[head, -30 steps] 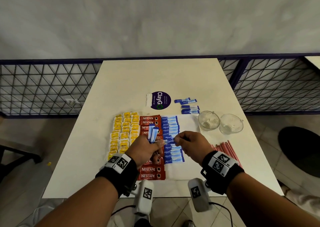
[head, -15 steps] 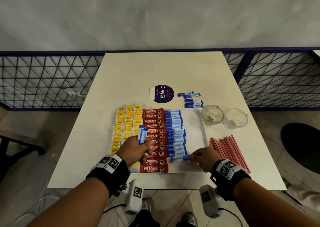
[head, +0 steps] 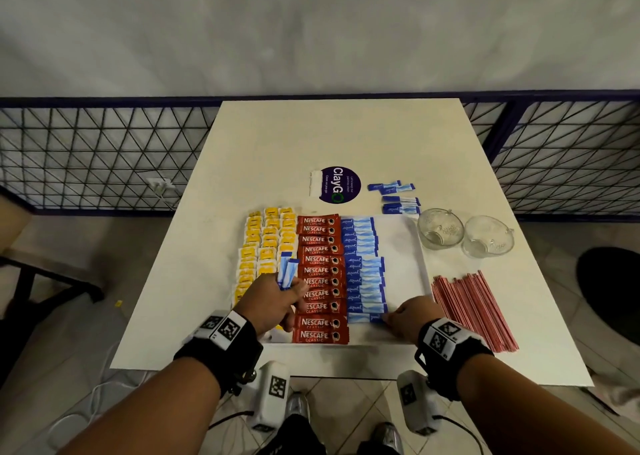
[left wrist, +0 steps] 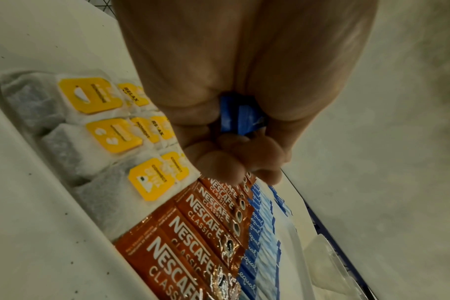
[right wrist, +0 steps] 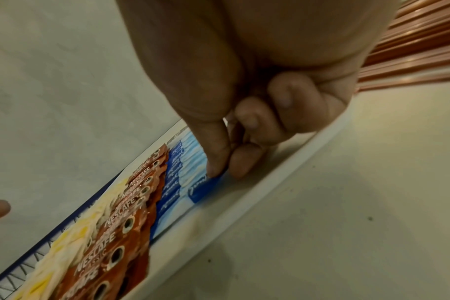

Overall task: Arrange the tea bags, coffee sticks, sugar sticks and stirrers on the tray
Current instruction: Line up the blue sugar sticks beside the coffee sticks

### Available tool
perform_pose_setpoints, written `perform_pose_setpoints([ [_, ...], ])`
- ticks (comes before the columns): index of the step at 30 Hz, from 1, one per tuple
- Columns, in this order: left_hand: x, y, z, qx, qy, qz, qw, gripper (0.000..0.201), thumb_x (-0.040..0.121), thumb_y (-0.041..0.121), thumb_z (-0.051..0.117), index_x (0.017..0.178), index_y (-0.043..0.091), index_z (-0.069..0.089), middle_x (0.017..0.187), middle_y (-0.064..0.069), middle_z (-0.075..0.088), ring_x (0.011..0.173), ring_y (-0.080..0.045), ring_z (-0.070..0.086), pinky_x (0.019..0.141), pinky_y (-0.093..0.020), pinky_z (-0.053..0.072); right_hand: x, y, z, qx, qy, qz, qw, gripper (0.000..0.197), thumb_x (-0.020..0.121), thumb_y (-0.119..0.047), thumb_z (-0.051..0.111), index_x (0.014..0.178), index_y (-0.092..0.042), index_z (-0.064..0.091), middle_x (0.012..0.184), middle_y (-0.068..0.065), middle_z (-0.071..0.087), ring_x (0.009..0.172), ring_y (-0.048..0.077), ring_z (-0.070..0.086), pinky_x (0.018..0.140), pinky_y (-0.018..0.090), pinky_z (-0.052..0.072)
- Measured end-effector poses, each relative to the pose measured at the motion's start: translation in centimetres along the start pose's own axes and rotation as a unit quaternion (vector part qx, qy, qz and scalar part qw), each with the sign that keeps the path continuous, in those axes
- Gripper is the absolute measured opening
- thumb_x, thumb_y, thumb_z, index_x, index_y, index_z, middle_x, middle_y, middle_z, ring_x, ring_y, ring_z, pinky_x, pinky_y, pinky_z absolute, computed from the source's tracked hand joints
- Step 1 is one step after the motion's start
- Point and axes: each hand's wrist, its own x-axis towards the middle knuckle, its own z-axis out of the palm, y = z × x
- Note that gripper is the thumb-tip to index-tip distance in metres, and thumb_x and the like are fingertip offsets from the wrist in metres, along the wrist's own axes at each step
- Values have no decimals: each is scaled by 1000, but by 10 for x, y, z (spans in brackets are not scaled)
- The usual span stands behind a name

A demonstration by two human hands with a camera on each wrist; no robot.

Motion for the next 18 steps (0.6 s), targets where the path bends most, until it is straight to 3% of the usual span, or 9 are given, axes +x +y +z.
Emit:
perform_pose_setpoints([
  [10,0,-1,-3,8,-4,0,1000,20,95,20,60,89,2,63,67,-10,67,39,-22,50,44,-29,47,5,-1,5,-19,2,4,1000,45,83,-58,59,79,-14,61,66,-3,53,58,10,49,49,23,35],
  [18,1,-1,-3,12,-7,-3,1000,21,95,22,60,91,1,63,68,-10,68,42,-25,50,48,-31,47,6,-1,6,-31,1,-4,1000,45,85,-58,57,79,-14,62,66,-3,53,63,13,52,48,23,35],
])
